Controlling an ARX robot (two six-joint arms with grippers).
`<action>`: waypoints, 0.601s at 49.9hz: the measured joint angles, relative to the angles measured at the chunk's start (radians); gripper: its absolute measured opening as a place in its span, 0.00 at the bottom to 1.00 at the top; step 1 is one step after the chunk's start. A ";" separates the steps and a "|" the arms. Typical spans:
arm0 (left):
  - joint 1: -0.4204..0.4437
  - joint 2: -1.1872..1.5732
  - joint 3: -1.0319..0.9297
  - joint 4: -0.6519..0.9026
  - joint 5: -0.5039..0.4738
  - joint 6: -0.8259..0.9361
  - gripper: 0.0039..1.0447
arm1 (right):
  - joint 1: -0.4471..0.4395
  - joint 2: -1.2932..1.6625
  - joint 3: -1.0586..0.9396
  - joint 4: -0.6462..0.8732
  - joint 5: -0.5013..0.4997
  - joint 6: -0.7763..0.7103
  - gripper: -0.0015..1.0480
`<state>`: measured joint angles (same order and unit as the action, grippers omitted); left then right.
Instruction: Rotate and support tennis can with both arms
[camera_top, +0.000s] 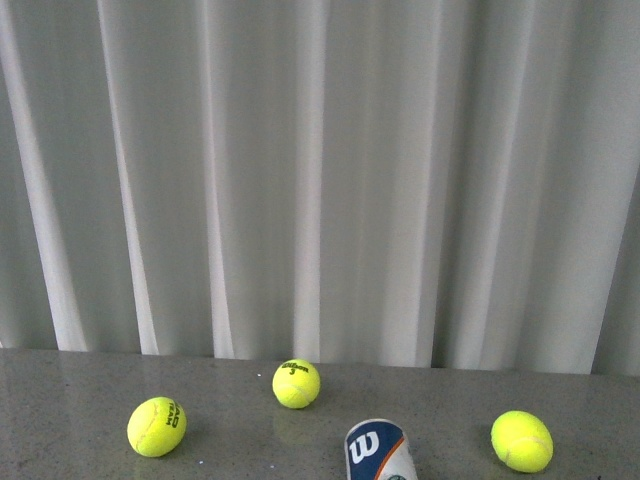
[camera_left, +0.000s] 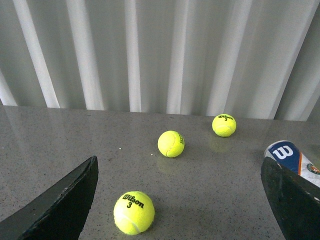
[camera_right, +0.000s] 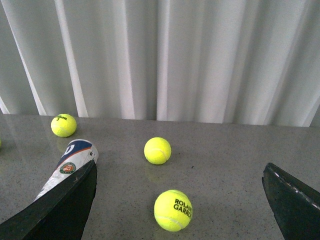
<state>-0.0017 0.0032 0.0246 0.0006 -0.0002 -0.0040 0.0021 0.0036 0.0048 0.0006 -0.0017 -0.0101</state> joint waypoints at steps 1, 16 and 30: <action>0.000 0.000 0.000 0.000 0.000 0.000 0.94 | 0.000 0.000 0.000 0.000 0.000 0.000 0.93; 0.000 0.000 0.000 0.000 0.000 0.000 0.94 | -0.034 0.488 0.218 -0.063 -0.279 0.132 0.93; 0.000 0.000 0.000 0.000 0.000 0.000 0.94 | 0.148 1.252 0.564 0.074 -0.217 0.219 0.93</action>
<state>-0.0017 0.0032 0.0246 0.0006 -0.0002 -0.0040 0.1497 1.2556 0.5690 0.0746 -0.2184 0.2089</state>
